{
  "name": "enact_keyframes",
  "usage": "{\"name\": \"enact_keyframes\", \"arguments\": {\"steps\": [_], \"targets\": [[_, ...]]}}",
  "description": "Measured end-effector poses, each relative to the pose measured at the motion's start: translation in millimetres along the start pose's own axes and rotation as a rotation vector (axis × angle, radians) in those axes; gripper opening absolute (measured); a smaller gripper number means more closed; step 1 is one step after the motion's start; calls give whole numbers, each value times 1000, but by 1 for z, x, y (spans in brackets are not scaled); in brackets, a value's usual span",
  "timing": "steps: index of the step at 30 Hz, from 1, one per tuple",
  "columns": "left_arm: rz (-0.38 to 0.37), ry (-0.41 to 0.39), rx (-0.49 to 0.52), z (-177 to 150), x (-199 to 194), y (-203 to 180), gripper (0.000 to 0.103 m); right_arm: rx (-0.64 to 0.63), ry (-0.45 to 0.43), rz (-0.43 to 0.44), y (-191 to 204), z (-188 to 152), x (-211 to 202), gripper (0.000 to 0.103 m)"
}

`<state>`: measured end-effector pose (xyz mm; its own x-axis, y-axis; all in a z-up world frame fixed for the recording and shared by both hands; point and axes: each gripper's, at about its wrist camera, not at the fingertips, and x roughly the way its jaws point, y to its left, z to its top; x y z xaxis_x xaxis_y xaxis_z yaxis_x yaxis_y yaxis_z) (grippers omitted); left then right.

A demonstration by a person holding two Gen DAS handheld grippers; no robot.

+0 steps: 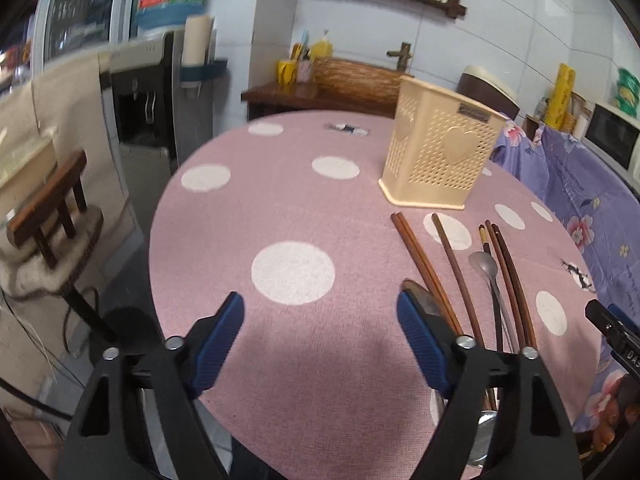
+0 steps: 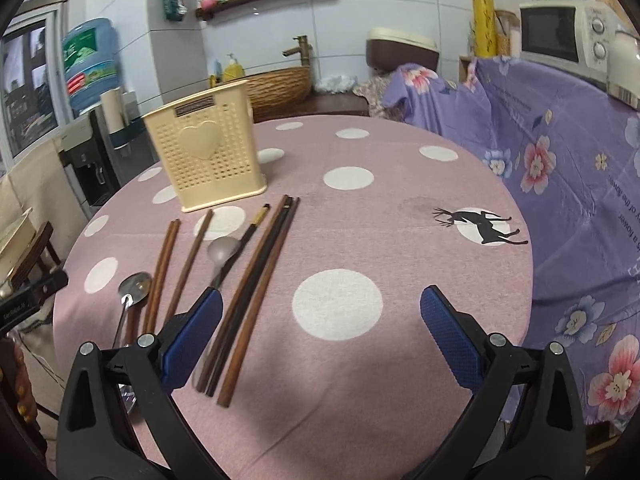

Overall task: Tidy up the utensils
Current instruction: 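Lower the left tool and grasp the metal spoon by its bowl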

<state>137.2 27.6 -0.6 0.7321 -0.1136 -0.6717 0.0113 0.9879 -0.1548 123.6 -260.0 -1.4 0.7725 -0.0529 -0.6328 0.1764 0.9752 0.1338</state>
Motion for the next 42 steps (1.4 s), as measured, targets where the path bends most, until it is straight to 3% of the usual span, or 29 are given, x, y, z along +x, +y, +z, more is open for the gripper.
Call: {"name": "enact_keyframes", "arguments": {"steps": [3,7,9,15,27,32,34,42], "targets": [[-36,50,-35,1,9,0,62,27,42,36,-4,10,14,94],[-55,83,21,2,15,-17,50,35,101,83,2,19,34,82],[-92,118,38,1,21,-26,45,30,112,86,6,20,39,81],[-128,169,117,-5,31,-56,45,5,100,70,12,16,36,81],[-36,212,266,-14,49,-84,45,33,117,73,5,14,33,81],[-20,219,271,-2,63,-86,44,29,119,70,5,14,33,81],[-10,222,276,4,69,-87,38,33,122,70,4,14,33,81],[-45,219,226,22,68,-73,38,34,132,70,5,13,36,81]]}}
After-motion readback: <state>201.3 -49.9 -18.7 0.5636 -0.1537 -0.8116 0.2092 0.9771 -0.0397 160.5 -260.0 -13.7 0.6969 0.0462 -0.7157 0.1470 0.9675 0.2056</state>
